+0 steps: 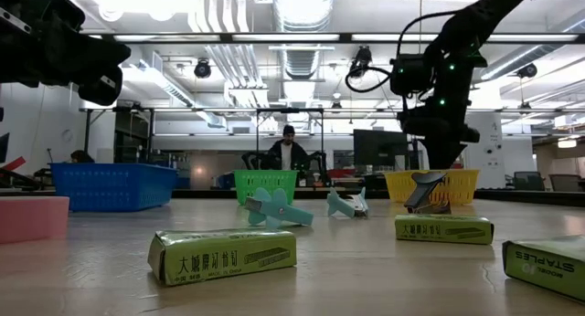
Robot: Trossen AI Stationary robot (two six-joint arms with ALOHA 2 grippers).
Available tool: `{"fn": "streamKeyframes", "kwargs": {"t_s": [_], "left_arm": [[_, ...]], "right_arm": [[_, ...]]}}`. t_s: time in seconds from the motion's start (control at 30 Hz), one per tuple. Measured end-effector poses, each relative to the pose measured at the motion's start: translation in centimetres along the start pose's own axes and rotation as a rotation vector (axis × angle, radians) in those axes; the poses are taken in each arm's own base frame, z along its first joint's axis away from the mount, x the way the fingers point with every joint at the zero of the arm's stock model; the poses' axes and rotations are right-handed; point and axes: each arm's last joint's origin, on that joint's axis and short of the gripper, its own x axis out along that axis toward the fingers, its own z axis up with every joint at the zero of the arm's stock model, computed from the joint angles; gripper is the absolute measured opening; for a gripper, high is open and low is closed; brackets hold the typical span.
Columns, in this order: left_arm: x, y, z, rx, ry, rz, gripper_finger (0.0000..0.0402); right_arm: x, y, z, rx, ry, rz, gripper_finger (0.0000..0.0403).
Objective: Pick and place Stapler, Stapler remover, tape
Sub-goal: Put the blue tape into the yellow bin
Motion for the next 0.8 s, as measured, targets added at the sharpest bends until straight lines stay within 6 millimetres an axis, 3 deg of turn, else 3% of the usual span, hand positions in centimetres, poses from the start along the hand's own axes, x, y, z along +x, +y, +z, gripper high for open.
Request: {"fn": "streamKeyframes", "kwargs": {"t_s": [0.27,0.57,0.8], "left_arm": [[0.0,0.0,0.0,0.0,0.0,-0.001,0.0026],[0.0,0.0,0.0,0.0,0.0,0.0,0.0026],[0.0,0.0,0.0,0.0,0.0,0.0,0.0026]], "right_arm": [[0.7,0.1,0.1,-0.002,0.019,-0.006,0.0054],[0.1,0.0,0.0,0.011,-0.004,-0.004,0.0057],[-0.7,-0.1,-0.1,0.028,-0.023,0.013,0.0116]]}}
